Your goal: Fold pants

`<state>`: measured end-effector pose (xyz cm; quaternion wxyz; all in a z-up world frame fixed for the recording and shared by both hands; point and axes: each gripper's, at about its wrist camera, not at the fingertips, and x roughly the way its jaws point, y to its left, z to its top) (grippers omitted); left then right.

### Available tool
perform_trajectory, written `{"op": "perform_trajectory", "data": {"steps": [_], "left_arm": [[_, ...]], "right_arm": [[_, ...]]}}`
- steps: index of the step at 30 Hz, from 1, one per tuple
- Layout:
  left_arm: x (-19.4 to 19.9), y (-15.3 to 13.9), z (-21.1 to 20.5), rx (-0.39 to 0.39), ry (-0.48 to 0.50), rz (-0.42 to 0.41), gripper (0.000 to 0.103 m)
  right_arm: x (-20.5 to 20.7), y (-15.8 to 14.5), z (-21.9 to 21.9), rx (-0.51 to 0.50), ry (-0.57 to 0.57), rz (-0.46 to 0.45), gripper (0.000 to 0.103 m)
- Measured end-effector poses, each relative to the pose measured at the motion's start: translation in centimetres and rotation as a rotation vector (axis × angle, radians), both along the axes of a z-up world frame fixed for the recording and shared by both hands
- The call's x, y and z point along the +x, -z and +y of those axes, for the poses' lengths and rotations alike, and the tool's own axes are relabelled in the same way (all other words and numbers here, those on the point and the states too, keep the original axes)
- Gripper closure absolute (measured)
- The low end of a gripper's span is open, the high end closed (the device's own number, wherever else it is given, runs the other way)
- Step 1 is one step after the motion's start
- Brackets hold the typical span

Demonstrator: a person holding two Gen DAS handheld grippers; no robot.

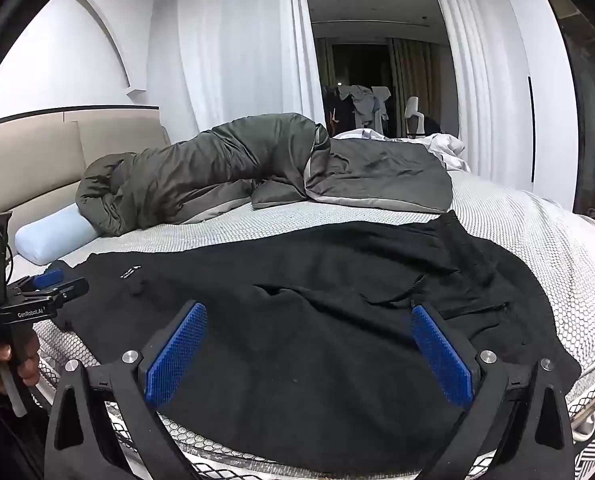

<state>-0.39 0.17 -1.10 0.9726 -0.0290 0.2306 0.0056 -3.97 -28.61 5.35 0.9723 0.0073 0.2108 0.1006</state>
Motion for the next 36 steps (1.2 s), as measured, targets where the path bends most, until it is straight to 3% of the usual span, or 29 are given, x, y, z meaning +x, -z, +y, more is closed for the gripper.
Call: {"op": "perform_trajectory", "data": {"steps": [4,36], "left_arm": [[0.3,-0.4,-1.0,0.041,0.004,0.018,0.001],[0.4,-0.5,-1.4,0.053,0.000,0.021,0.001]], "right_arm": [[0.2,0.1,0.3,-0.023,0.000,-0.005,0.000],[-0.3,0.5,0.7,-0.075,-0.003,-0.031,0.000]]}}
